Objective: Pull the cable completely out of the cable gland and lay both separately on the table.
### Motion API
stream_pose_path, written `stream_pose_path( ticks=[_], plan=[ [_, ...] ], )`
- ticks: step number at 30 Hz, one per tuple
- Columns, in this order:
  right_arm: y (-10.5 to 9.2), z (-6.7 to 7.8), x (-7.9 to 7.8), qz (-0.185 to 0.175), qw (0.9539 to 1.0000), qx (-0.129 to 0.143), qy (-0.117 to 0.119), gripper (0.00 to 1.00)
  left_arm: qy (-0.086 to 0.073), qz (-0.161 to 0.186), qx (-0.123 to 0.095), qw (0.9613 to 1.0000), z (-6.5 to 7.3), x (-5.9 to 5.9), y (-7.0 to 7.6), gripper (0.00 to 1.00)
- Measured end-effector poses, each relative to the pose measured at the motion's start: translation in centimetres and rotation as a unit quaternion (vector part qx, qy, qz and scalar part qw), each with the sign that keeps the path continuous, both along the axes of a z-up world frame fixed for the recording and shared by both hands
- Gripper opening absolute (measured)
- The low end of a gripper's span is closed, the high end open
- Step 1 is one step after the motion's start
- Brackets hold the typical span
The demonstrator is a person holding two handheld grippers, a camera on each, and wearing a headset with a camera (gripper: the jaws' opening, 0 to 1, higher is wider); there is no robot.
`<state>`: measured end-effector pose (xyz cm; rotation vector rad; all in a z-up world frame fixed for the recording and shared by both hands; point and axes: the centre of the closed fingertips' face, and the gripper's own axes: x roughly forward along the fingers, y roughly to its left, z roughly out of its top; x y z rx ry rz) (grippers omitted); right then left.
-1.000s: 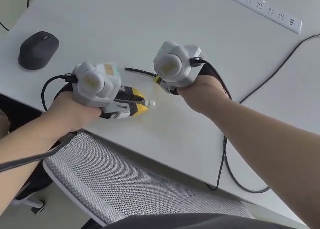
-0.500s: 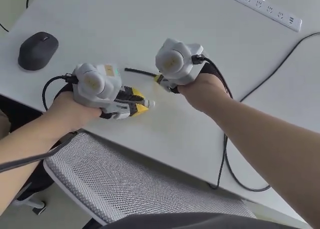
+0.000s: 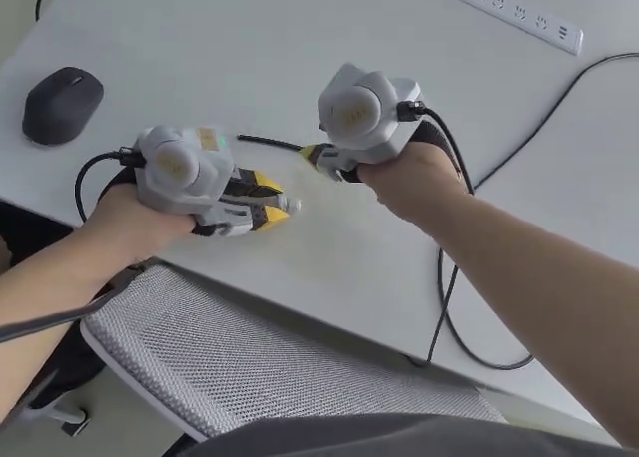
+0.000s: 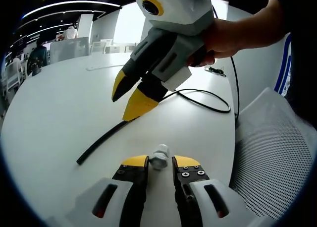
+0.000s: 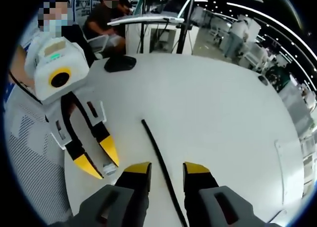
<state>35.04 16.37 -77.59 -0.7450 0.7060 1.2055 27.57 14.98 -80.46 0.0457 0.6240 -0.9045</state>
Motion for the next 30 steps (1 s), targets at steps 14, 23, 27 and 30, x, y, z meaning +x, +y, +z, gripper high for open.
stream_pose_path(
  ticks=[14,23,27,30],
  plan=[
    [-3.1,4.5,-0.6,-0.062,0.9966,0.055,-0.002,0.32,-0.009,0.008,0.007,0.9999,1.7,-0.7,0.2,0.31],
    [-6.2,7.3,-1.9,-0.105,0.9896,0.099,0.006,0.4,-0.005,0.015,-0.004,0.9999,3.4,-1.6,0.3,0.38],
    [-7.5,8.8,-2.6,-0.121,0.9846,0.126,0.011,0.45,-0.005,0.019,-0.011,0.9997,4.2,-1.9,0.2,0.4],
    [-8.5,9.6,-3.1,-0.135,0.9807,0.141,0.013,0.48,-0.006,0.022,-0.011,0.9997,4.6,-2.2,0.2,0.44]
  ],
)
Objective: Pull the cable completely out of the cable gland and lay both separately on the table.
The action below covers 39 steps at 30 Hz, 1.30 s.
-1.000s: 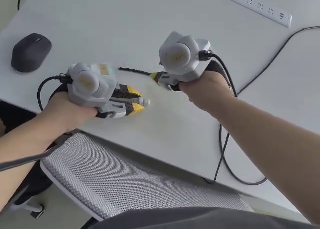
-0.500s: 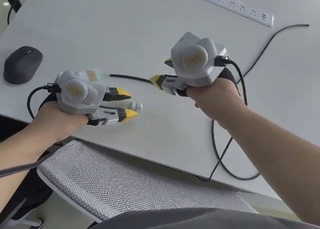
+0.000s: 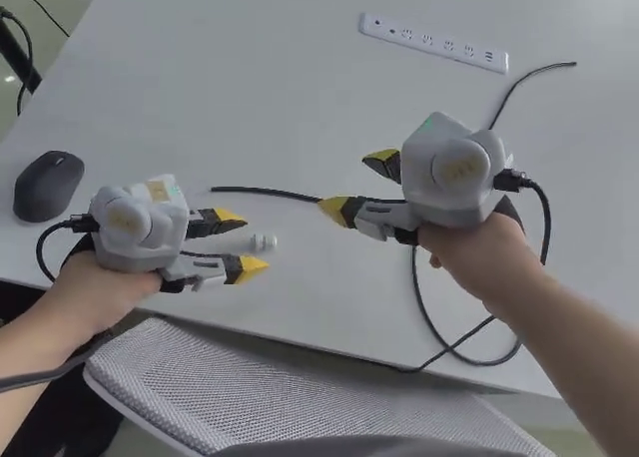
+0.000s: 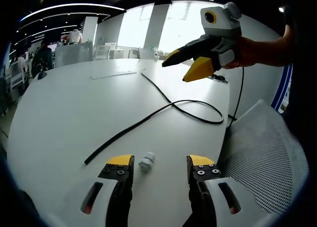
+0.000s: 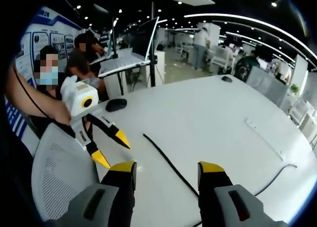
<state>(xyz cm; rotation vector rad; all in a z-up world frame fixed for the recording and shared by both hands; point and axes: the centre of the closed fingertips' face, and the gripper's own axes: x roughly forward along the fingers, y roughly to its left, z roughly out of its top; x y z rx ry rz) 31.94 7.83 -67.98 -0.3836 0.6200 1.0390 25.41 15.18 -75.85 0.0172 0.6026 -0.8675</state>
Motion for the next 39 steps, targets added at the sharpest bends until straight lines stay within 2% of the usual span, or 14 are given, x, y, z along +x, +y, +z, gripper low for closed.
stream_pose_path(
  ticks=[2,5,13,21,25,29,35,39],
  plan=[
    [-0.8,0.5,-0.2,-0.011,0.9998,0.016,0.002,0.5,0.001,0.004,-0.001,1.0,0.3,-0.2,0.1,0.47],
    [-2.1,1.3,-0.8,-0.029,0.9988,0.039,0.005,0.52,0.001,0.009,-0.011,0.9999,1.3,-0.3,0.1,0.47],
    [-5.0,2.3,-2.3,-0.056,0.9959,0.07,0.002,0.6,-0.001,0.012,-0.015,0.9998,3.0,-0.9,0.2,0.53],
    [-8.0,3.6,-4.7,-0.08,0.9917,0.101,-0.007,0.7,-0.001,0.03,-0.025,0.9992,4.7,-1.5,0.6,0.6],
    [-9.6,3.3,-5.6,-0.096,0.9896,0.107,-0.004,0.73,-0.003,0.035,-0.03,0.9989,5.5,-1.7,0.5,0.63],
    [-11.1,2.8,-6.4,-0.116,0.9866,0.114,0.001,0.77,-0.007,0.04,-0.024,0.9989,5.8,-1.7,0.8,0.68],
    [-12.7,1.8,-7.5,-0.124,0.9859,0.112,0.004,0.81,-0.012,0.057,-0.021,0.9981,6.7,-1.8,1.5,0.74],
    [-13.4,0.9,-8.0,-0.126,0.9856,0.111,0.013,0.85,-0.009,0.064,-0.015,0.9978,6.4,-2.3,2.0,0.77]
  ],
)
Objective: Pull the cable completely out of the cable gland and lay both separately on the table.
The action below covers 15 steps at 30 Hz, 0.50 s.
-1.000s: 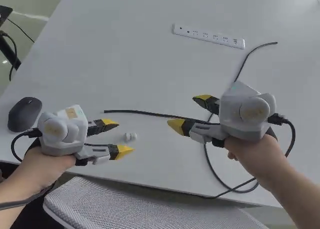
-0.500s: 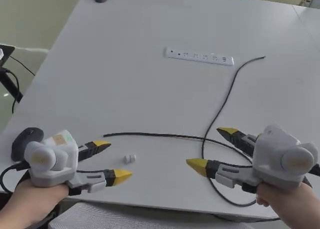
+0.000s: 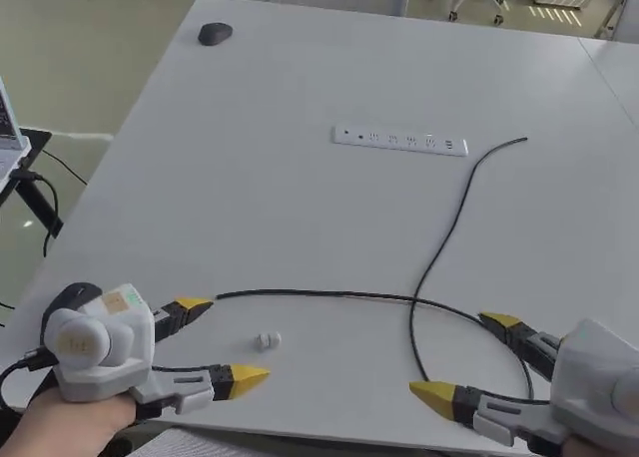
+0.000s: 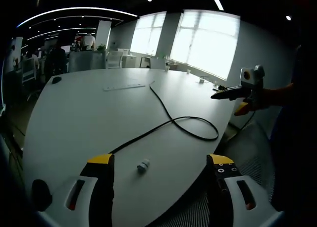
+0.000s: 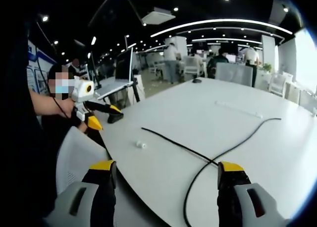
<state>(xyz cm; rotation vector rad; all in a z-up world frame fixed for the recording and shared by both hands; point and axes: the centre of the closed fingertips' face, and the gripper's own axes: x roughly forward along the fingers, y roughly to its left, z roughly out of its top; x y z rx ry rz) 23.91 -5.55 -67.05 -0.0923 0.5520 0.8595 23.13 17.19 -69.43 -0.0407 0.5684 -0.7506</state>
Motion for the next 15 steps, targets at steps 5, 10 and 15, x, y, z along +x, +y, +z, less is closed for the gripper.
stream_pose_path(
  ticks=[5,10,15],
  plan=[
    [0.0,-0.3,-0.4,0.001,0.9999,0.005,0.01,0.9,0.013,0.006,0.004,0.9999,-0.5,-0.3,0.6,0.82],
    [0.0,-1.9,-1.1,0.011,0.9993,-0.007,0.036,0.97,0.026,0.001,0.016,0.9995,-1.1,-0.5,0.8,0.88],
    [-0.2,-2.0,-1.3,0.013,0.9991,-0.008,0.039,0.99,0.03,0.003,0.02,0.9993,-1.4,-0.3,0.7,0.94]
  ],
)
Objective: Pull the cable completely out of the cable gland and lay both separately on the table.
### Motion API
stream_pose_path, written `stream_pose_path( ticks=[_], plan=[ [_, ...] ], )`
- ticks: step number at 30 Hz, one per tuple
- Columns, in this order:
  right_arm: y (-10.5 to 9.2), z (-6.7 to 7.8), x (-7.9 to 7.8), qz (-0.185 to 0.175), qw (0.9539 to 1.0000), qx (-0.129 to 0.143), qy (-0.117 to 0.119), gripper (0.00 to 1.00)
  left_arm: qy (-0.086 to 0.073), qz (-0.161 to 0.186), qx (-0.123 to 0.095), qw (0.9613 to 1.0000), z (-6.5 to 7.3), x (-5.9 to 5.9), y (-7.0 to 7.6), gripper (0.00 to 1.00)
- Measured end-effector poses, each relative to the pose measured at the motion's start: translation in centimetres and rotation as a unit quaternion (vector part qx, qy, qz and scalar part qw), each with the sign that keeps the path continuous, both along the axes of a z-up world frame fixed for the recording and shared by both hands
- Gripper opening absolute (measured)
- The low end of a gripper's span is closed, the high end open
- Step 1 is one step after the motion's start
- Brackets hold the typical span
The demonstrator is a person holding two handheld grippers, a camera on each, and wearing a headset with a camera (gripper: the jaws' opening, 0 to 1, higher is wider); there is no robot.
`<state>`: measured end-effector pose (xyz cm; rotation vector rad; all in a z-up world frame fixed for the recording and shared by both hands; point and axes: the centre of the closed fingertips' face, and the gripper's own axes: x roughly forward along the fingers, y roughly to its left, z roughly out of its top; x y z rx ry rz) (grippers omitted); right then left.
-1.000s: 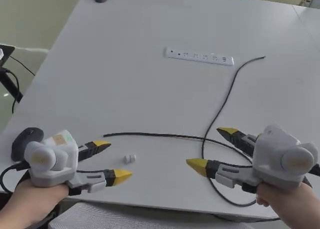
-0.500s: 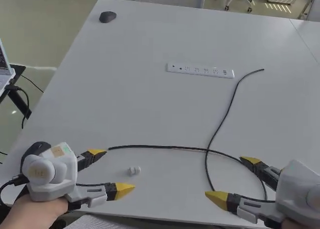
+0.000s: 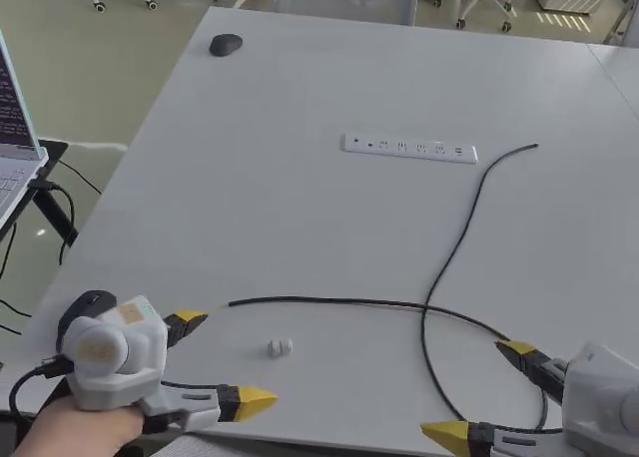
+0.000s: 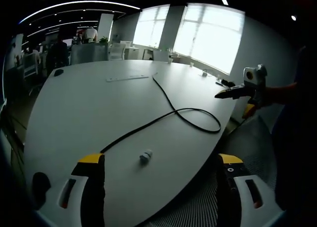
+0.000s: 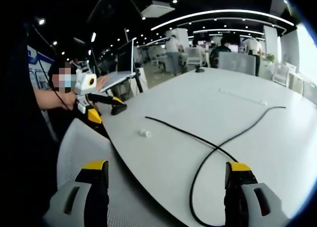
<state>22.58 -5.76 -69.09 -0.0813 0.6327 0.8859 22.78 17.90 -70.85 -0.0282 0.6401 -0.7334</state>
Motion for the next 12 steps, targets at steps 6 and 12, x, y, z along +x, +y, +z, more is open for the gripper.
stream_pose_path(
  ticks=[6,12],
  plan=[
    [-0.58,-0.25,0.15,-0.009,0.9999,-0.003,0.007,0.99,0.006,0.01,-0.001,0.9999,0.04,0.22,0.34,0.98],
    [-0.62,-0.37,0.01,-0.007,0.9999,-0.005,0.01,0.99,0.007,0.021,-0.011,0.9997,0.42,0.36,0.63,0.99]
  ],
)
